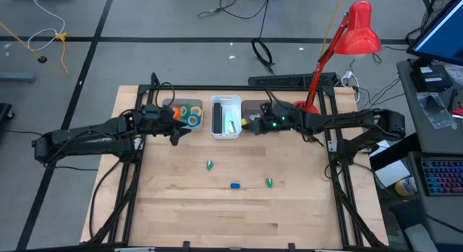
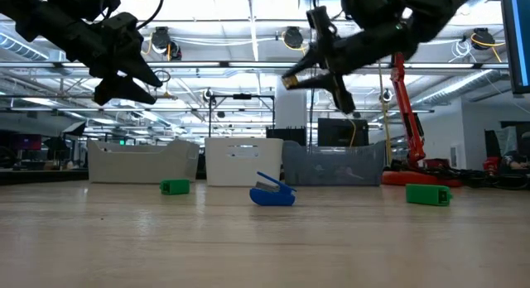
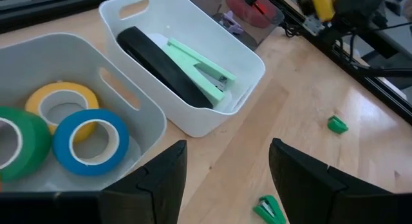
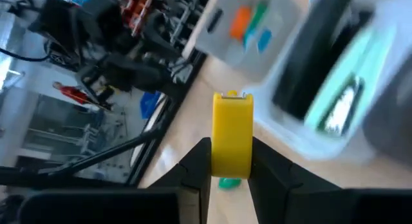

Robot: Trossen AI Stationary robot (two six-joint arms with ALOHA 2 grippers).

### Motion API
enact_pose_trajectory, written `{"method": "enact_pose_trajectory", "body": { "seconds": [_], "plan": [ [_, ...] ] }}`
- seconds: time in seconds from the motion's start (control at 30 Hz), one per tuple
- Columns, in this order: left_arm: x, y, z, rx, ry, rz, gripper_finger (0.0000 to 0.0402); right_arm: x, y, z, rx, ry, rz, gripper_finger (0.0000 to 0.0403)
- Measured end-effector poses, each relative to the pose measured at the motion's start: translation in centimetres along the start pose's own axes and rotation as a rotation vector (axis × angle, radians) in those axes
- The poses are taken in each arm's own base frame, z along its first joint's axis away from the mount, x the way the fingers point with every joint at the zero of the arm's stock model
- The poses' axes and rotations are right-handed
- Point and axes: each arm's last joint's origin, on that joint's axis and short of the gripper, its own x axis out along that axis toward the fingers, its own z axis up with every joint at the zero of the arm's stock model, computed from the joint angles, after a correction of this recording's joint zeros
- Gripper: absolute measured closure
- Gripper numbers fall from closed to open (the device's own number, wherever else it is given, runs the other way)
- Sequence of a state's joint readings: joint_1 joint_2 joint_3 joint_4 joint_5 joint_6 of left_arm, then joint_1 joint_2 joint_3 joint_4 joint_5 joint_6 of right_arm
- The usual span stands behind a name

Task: Pick and place Stapler, Stapler remover, tape
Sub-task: Put the yellow stapler into the white bin

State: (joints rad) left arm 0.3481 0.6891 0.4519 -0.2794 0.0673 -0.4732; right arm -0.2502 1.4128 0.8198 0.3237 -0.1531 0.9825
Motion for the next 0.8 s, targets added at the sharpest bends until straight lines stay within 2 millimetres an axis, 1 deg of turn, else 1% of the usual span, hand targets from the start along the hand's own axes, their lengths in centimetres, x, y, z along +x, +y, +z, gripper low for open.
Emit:
{"method": "enact_pose_trajectory", "body": {
  "seconds": [0.17,0.33,0.5,0.6,0.8],
  "plan": [
    [0.0,0.1,0.0,0.001,-0.016,0.031,0.0183,-0.1,1.6,2.3,-0.145,-0.041,-0.083,0.0335],
    [0.0,0.1,0.1,0.0,-0.023,0.046,0.0183,0.6,2.1,3.5,-0.252,-0.073,-0.168,0.0333],
    [0.0,0.1,0.1,-0.001,-0.024,0.046,0.0183,3.2,2.2,4.2,-0.336,-0.056,-0.184,0.0333],
    [0.0,0.1,0.1,-0.001,-0.024,0.046,0.0183,5.2,2.2,4.7,-0.401,-0.031,-0.2,0.0333],
    [0.0,0.1,0.1,0.0,-0.024,0.046,0.0183,8.3,1.6,5.1,-0.551,0.109,-0.306,0.0332]
  ]
}}
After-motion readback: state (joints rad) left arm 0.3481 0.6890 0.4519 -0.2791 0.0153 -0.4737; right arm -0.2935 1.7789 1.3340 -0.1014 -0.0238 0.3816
